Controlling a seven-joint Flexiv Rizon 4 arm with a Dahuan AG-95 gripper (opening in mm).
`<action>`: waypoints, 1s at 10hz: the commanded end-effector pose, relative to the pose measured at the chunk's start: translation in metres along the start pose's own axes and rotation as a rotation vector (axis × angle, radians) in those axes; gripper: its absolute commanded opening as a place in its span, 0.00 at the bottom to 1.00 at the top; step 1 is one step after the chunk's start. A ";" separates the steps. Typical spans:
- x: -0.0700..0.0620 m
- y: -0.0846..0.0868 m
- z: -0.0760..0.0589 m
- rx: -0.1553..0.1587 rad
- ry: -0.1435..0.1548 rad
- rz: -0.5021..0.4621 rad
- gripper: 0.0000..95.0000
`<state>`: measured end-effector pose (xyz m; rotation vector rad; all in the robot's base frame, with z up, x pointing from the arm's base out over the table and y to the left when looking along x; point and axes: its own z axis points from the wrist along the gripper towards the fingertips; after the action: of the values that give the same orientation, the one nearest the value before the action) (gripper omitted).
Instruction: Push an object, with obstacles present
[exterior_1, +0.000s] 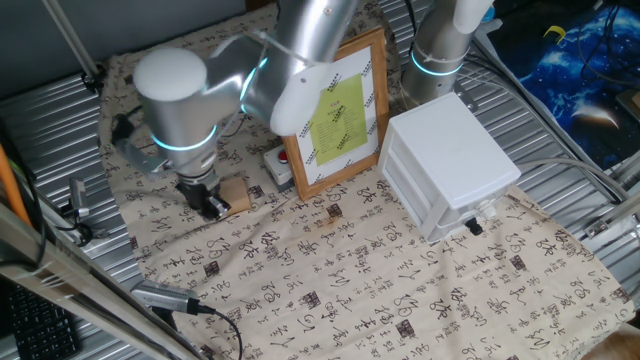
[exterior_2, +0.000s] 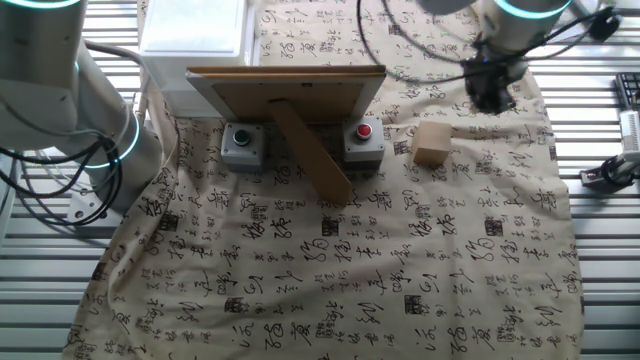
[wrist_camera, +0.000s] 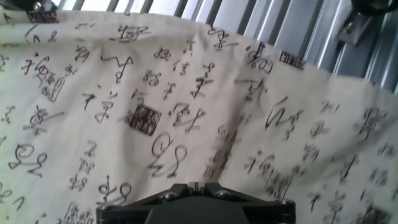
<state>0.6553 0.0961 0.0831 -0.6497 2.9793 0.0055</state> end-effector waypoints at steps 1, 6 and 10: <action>0.005 -0.032 -0.012 -0.006 -0.002 -0.013 0.00; 0.043 -0.076 -0.007 -0.023 0.038 0.096 0.00; 0.076 -0.071 0.006 -0.031 0.042 0.150 0.00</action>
<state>0.6130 -0.0002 0.0727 -0.4349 3.0624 0.0458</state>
